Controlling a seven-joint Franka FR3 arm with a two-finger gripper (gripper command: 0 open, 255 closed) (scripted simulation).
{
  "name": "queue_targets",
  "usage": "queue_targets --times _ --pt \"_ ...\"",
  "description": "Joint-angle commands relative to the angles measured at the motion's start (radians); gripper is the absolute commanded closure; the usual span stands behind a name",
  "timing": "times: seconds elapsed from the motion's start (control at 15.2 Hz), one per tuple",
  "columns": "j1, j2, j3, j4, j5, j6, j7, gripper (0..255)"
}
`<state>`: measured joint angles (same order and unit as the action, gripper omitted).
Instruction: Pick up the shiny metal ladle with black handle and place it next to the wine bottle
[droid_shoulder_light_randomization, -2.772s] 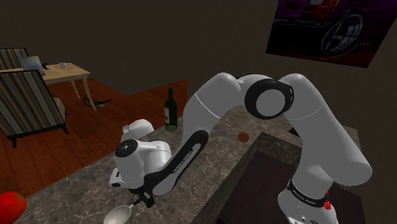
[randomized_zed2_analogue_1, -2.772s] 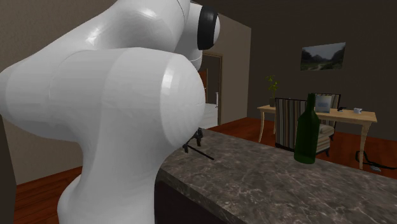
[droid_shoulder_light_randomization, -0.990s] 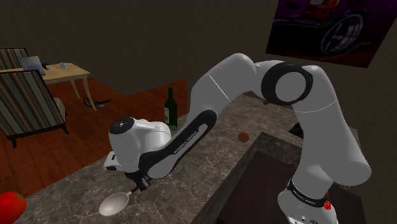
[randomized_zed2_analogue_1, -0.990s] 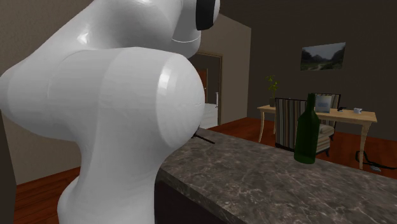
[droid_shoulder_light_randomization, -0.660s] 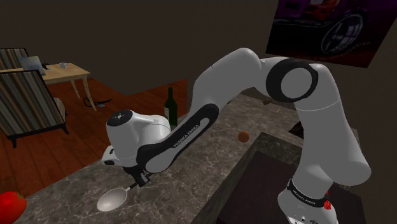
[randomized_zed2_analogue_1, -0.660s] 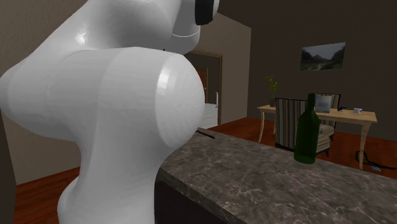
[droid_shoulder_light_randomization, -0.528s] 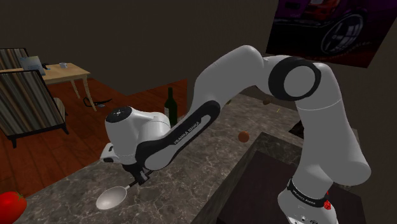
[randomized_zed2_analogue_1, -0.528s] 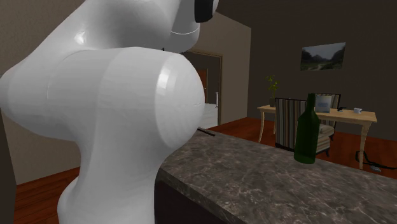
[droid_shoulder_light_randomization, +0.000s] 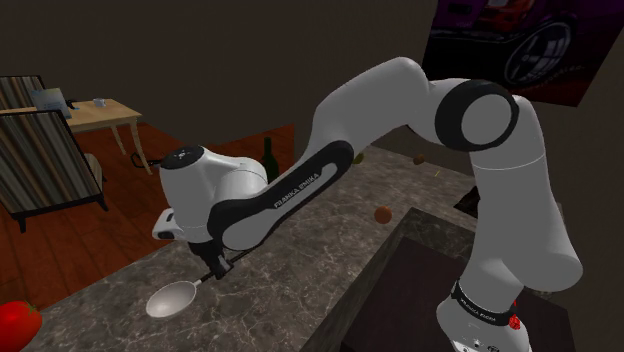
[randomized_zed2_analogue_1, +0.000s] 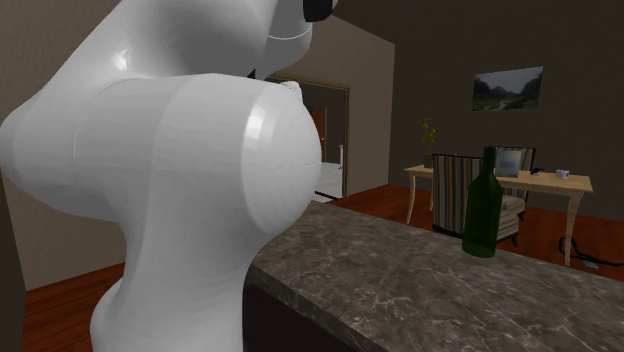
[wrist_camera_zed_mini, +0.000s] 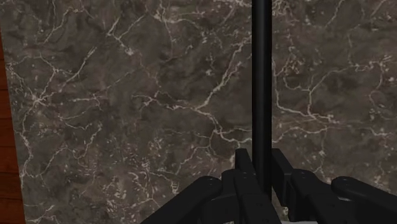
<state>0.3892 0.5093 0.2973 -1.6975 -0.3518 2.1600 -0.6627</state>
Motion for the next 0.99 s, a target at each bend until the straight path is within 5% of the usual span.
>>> queue_targets --times 0.0,0.92 --pt "-0.002 -0.014 0.004 0.007 0.007 -0.020 -0.007 255" --pt "-0.009 -0.091 0.023 0.085 0.049 -0.168 -0.049 255"
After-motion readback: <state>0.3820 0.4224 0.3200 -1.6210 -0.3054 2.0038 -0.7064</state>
